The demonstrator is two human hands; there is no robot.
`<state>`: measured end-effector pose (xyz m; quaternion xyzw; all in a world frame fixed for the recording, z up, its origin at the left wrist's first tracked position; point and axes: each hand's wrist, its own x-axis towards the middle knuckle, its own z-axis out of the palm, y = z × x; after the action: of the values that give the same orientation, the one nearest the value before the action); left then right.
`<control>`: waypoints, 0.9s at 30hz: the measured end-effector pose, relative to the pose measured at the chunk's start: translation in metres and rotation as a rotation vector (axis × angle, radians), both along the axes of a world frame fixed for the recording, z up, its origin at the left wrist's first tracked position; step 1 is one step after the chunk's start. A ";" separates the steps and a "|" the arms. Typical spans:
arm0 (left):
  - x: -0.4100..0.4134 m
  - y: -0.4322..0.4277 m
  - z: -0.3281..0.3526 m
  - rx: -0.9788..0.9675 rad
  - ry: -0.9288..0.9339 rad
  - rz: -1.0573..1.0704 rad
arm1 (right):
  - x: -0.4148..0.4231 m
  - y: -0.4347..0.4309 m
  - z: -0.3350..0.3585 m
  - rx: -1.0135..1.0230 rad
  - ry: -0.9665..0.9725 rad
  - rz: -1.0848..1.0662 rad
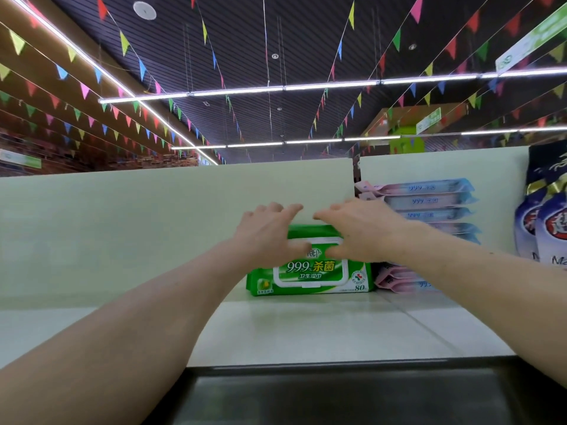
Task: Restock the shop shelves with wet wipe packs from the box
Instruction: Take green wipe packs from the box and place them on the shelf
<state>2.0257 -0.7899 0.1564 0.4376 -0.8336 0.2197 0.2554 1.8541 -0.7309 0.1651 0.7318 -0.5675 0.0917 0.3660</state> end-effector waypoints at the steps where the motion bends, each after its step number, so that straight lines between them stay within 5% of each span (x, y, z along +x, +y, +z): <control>1: -0.004 -0.001 -0.004 0.025 -0.065 0.032 | 0.003 -0.003 -0.003 0.022 0.007 0.007; 5: -0.003 -0.010 -0.016 0.013 -0.248 0.163 | 0.001 -0.015 -0.011 0.033 0.055 -0.042; 27: -0.005 -0.001 -0.007 0.003 -0.134 0.144 | 0.001 -0.013 -0.015 -0.084 0.124 -0.080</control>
<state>2.0208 -0.7904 0.1492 0.4811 -0.8155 0.2651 0.1822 1.8551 -0.7440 0.1498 0.6967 -0.5683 0.0554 0.4343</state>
